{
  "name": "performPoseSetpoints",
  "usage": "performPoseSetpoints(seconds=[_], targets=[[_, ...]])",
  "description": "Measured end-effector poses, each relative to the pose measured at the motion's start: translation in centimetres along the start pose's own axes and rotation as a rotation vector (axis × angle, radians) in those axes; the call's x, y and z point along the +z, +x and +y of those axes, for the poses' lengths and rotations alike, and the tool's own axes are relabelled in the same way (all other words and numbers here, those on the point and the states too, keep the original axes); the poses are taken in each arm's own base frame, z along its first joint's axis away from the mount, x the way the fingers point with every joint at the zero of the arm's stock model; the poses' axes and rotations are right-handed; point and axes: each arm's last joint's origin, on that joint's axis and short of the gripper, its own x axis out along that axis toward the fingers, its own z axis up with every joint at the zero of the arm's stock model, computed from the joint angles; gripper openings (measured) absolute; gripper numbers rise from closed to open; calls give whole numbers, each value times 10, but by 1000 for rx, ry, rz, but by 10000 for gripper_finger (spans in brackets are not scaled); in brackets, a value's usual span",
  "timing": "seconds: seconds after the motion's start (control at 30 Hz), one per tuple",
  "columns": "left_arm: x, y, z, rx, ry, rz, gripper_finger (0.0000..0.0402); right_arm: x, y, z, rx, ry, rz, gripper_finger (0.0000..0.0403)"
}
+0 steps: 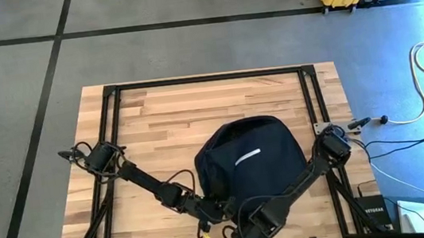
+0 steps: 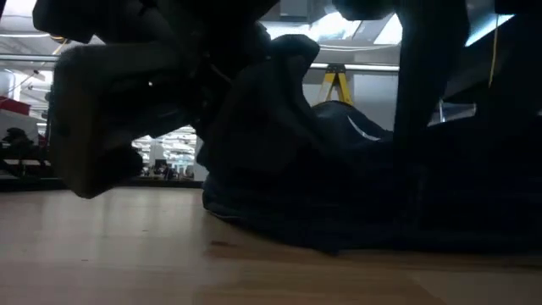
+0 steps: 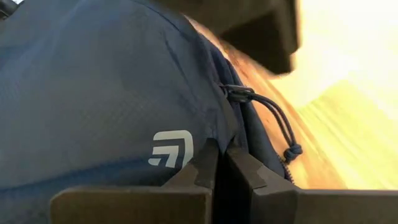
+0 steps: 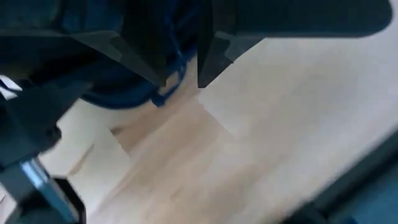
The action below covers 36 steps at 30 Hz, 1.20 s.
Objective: Unpack backpack
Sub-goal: Close the black backpack
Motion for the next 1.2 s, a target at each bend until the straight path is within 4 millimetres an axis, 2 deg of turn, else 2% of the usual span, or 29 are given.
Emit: performPoseSetpoints(seconds=[0.23,0.37,0.5,0.57,0.63,0.7,0.8,0.9,0.97,1.1,1.2], targets=[[-1,0,-2,-10,21,12,0,0,1,-2,14,-29,19,74],[4,-2,-1,-5,6,-16,0,13,-25,1,-49,-167,53,74],[4,0,4,2,-14,-32,0,12,-42,-2,-8,-195,118,74],[3,1,7,9,-35,-34,0,16,-48,-3,-17,-145,115,74],[2,2,10,11,-69,-31,0,20,-61,0,-57,-59,112,69],[0,5,16,13,-112,-29,0,27,-72,13,-69,83,69,56],[-2,7,22,18,-146,-28,0,35,-80,36,-29,466,-8,25],[-4,8,24,22,-144,-24,0,45,-84,58,117,792,-83,4],[-4,8,27,23,-146,-23,0,56,-83,75,217,959,-168,7],[-1,10,34,-2,-192,-42,0,71,-67,112,371,1176,-335,20],[1,11,38,-2,-214,-52,0,77,-51,120,378,1241,-425,19]])
